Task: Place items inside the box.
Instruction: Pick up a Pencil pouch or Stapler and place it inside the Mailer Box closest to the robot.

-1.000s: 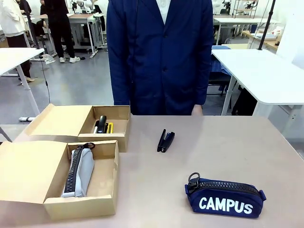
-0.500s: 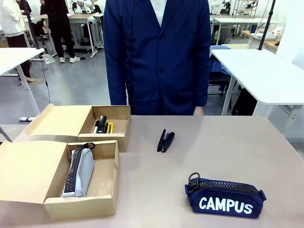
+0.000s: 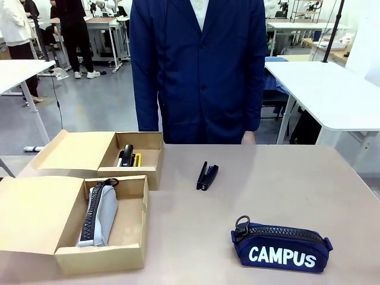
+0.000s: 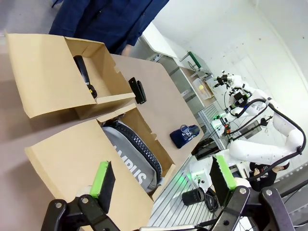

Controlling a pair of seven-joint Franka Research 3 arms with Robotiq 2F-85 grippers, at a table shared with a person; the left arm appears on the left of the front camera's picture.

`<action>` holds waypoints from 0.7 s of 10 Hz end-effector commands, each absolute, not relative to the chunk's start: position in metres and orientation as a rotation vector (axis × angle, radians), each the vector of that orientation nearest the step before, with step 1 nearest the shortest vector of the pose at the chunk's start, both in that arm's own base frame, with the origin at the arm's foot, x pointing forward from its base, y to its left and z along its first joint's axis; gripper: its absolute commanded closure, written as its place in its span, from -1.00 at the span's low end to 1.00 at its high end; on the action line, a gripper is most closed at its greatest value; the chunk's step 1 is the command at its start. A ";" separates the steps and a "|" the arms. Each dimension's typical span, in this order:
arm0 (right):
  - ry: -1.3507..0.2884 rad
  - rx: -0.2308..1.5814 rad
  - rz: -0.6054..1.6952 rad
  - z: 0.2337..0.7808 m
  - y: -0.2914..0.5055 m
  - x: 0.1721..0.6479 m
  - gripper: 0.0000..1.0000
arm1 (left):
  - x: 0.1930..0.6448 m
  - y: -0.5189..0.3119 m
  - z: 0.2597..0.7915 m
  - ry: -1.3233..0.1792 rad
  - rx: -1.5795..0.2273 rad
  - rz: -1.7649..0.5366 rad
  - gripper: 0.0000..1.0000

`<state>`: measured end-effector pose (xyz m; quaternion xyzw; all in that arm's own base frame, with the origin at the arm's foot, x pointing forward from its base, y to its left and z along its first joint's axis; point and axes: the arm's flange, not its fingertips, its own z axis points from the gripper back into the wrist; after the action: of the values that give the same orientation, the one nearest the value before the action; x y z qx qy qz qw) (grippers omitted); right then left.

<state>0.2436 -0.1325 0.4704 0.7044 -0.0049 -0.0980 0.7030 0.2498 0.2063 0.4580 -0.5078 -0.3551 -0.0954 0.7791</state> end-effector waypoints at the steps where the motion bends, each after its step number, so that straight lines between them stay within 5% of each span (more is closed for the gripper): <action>1: -0.010 1.572 -0.207 0.474 -0.134 0.241 -1.00 | 0.250 0.205 0.459 -0.795 -1.108 -0.221 -1.00; 4: -0.010 1.568 -0.217 0.471 -0.132 0.243 -1.00 | 0.250 0.205 0.459 -0.795 -1.108 -0.221 -1.00; 7: 0.061 1.374 -0.149 0.491 -0.088 0.302 -1.00 | 0.250 0.205 0.459 -0.795 -1.108 -0.221 -1.00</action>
<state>0.2778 -0.0971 0.4777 0.6598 0.0163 -0.0776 0.7473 0.2499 0.2062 0.4580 -0.5077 -0.3549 -0.0955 0.7792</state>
